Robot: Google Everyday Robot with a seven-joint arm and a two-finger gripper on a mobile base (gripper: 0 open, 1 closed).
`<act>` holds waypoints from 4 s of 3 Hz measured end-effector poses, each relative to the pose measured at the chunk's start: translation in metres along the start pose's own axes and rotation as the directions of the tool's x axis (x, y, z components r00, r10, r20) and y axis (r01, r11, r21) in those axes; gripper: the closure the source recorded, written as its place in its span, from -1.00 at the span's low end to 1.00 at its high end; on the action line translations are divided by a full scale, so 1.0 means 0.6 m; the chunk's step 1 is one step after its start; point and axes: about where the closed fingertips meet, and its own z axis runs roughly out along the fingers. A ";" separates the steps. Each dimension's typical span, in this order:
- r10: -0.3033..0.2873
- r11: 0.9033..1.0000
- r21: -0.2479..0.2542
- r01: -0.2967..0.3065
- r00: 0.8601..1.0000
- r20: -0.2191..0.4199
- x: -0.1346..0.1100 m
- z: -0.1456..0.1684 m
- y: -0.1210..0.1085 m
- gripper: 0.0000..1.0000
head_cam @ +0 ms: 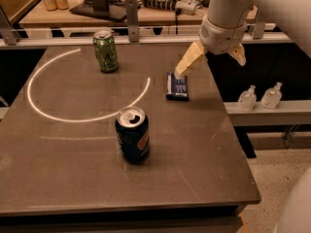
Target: Move rxbar blueberry near green can
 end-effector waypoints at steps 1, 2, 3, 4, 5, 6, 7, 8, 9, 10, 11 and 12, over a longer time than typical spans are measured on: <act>0.138 0.990 0.020 -0.137 0.990 -0.020 -0.008 0.024 0.014 -1.00; 0.212 0.977 0.007 -0.212 0.976 -0.040 -0.020 0.048 0.034 -1.00; 0.188 0.982 -0.004 -0.188 0.981 -0.040 -0.032 0.076 0.060 -1.00; 0.168 0.986 -0.003 -0.168 0.984 -0.055 -0.044 0.100 0.085 -1.00; 0.169 0.986 0.017 -0.168 0.983 -0.073 -0.050 0.122 0.098 -1.00; 0.197 0.980 0.015 -0.197 0.976 -0.088 -0.058 0.141 0.095 -0.86; 0.226 0.974 0.002 -0.227 0.970 -0.090 -0.064 0.148 0.084 -0.59; 0.237 0.970 -0.029 -0.240 0.968 -0.087 -0.069 0.144 0.083 -0.12; 0.237 0.970 -0.030 -0.240 0.968 -0.087 -0.071 0.137 0.083 0.33; 0.237 0.970 -0.030 -0.240 0.968 -0.087 -0.073 0.122 0.082 0.78; 0.237 0.970 -0.030 -0.240 0.968 -0.087 -0.073 0.119 0.082 1.00; 0.150 0.987 -0.058 -0.152 0.988 -0.040 -0.089 0.104 0.102 1.00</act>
Offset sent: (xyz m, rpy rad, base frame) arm 0.0103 0.0374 -0.0407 0.0373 0.0863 -0.2979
